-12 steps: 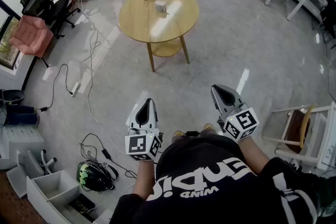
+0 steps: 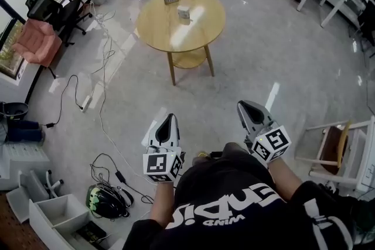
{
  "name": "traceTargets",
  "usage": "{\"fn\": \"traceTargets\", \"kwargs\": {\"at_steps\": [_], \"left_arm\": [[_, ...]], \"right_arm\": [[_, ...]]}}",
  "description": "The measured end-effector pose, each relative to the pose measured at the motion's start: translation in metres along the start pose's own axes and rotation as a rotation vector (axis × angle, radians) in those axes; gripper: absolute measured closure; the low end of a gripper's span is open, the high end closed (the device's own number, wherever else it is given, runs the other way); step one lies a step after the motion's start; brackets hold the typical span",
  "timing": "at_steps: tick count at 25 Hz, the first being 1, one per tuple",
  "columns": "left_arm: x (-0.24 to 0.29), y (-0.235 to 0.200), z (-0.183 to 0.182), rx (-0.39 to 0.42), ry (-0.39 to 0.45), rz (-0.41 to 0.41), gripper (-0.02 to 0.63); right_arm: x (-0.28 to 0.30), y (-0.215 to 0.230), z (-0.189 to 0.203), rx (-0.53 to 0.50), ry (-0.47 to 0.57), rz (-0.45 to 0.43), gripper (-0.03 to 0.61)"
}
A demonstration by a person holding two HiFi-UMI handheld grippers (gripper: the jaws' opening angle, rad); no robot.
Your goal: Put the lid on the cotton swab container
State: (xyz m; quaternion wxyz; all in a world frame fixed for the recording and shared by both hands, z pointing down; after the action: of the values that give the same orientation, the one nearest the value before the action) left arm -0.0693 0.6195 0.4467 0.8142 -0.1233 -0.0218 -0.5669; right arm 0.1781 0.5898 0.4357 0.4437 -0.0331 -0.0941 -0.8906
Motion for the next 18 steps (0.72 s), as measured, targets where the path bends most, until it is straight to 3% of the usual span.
{"fn": "traceTargets", "kwargs": {"at_steps": [11, 18], "left_arm": [[0.016, -0.014, -0.003, -0.011, 0.009, 0.026, 0.606], [0.045, -0.028, -0.003, -0.011, 0.014, 0.01, 0.606]], "right_arm": [[0.008, 0.011, 0.004, 0.01, -0.007, 0.052, 0.575], [0.039, 0.028, 0.001, 0.009, 0.003, 0.03, 0.575]]}}
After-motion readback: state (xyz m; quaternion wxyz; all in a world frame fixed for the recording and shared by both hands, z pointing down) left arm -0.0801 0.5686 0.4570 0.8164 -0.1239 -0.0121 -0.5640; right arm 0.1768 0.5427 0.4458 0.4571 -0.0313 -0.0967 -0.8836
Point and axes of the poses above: the fingertips, and each gripper's own axes: x forward along the fingers, y to its right, z out of its underside, the point moved 4 cm from there along -x, backward along the fingers
